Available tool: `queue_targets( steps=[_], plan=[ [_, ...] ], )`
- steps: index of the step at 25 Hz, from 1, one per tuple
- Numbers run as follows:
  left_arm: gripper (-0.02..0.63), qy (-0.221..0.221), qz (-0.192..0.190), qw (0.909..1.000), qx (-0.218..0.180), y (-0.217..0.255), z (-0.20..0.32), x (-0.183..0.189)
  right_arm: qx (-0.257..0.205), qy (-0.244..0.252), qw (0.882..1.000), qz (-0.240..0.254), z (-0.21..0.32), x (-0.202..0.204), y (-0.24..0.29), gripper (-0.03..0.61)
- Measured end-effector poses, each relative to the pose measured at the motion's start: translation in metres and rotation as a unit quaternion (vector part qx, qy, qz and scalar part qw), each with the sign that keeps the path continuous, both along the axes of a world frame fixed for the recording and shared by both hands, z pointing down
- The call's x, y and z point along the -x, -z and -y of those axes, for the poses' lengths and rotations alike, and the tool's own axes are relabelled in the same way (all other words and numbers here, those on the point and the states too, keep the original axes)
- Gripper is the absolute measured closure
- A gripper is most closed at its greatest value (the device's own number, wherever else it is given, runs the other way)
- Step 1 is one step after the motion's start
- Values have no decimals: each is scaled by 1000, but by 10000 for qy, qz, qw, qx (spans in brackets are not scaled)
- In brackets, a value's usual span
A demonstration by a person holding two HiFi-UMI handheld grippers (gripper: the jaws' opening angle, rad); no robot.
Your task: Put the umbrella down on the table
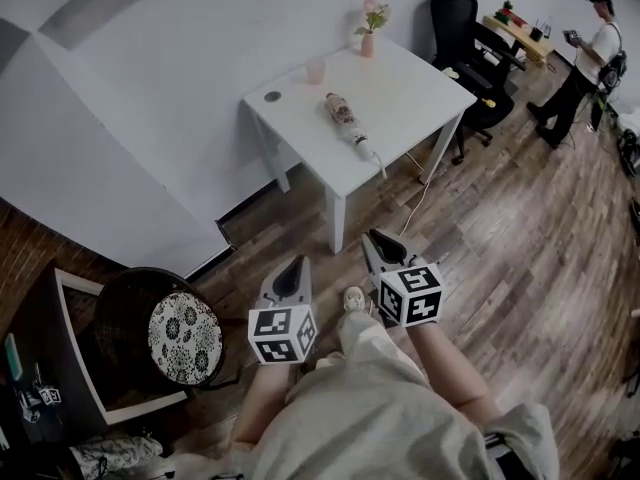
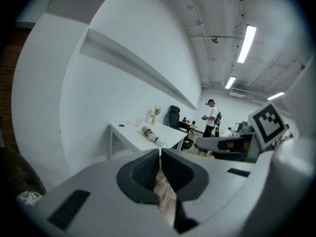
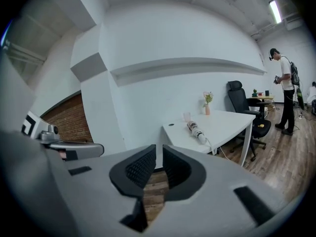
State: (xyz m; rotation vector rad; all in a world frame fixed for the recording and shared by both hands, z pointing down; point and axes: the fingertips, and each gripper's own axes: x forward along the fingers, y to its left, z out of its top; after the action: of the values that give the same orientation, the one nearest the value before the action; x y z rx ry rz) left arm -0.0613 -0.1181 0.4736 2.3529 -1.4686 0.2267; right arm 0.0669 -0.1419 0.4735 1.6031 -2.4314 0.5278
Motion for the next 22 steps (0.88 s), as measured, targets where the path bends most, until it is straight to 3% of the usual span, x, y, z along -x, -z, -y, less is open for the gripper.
queue_targets(
  steps=[11,22],
  plan=[
    [598,-63,-13,9999,-77,7,-67,5,-320,-109,9994,-101,-82,3,18,577],
    [598,-150,-72,9996,-215,14,-96,4,-484,-191,9986,-129,-118,3,21,578]
  ],
)
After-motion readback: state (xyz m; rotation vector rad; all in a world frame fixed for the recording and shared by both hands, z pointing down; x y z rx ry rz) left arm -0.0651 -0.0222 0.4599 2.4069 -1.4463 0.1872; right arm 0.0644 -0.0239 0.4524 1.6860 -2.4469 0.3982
